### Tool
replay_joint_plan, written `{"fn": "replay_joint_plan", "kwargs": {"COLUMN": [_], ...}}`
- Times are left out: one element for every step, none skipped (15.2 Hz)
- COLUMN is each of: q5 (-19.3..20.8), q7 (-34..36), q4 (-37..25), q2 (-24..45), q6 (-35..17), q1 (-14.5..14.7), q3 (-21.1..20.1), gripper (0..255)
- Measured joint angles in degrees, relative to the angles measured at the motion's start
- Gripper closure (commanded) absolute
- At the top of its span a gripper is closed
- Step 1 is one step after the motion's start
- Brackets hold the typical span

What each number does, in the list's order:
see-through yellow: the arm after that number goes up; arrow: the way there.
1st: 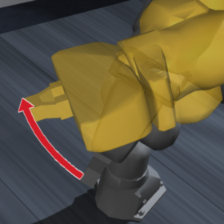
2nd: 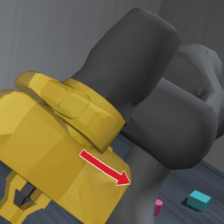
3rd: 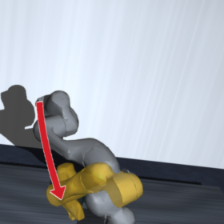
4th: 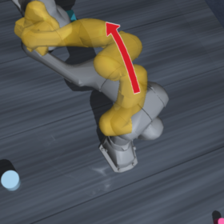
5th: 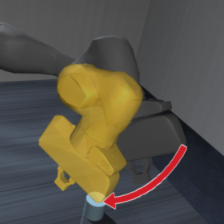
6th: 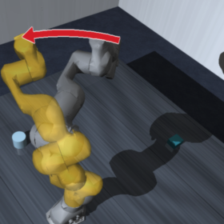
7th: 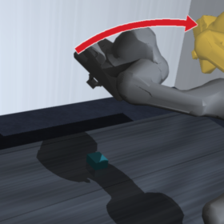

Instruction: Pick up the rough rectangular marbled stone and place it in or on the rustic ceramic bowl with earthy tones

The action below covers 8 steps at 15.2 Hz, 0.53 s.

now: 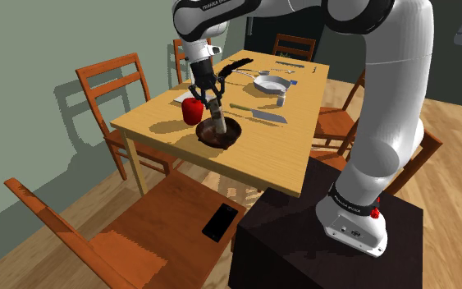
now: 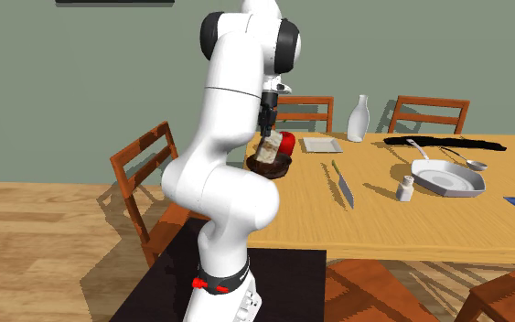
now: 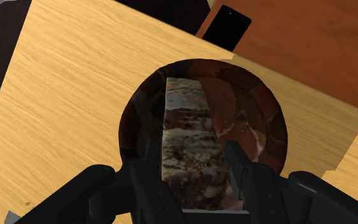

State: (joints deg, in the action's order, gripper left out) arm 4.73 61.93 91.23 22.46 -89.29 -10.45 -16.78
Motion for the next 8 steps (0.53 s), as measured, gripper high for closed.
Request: {"fn": "replay_joint_plan", "kwargs": {"q5": [0.00,0.00,0.00,0.00,0.00,0.00,0.00,0.03], "q7": [0.00,0.00,0.00,0.00,0.00,0.00,0.00,-0.04], "q4": [0.01,0.00,0.00,-0.01,-0.01,-0.01,-0.01,-1.12], "q2": [0.00,0.00,-0.01,-0.01,-0.02,-0.02,-0.02,0.18], "q6": [-0.01,0.00,0.00,0.00,0.00,0.00,0.00,0.91], "q1": [0.00,0.00,0.00,0.00,0.00,0.00,0.00,0.05], "q3": [0.00,0.00,0.00,0.00,0.00,0.00,0.00,0.01], "gripper": [0,0,0,0,0,0,0,0]}}
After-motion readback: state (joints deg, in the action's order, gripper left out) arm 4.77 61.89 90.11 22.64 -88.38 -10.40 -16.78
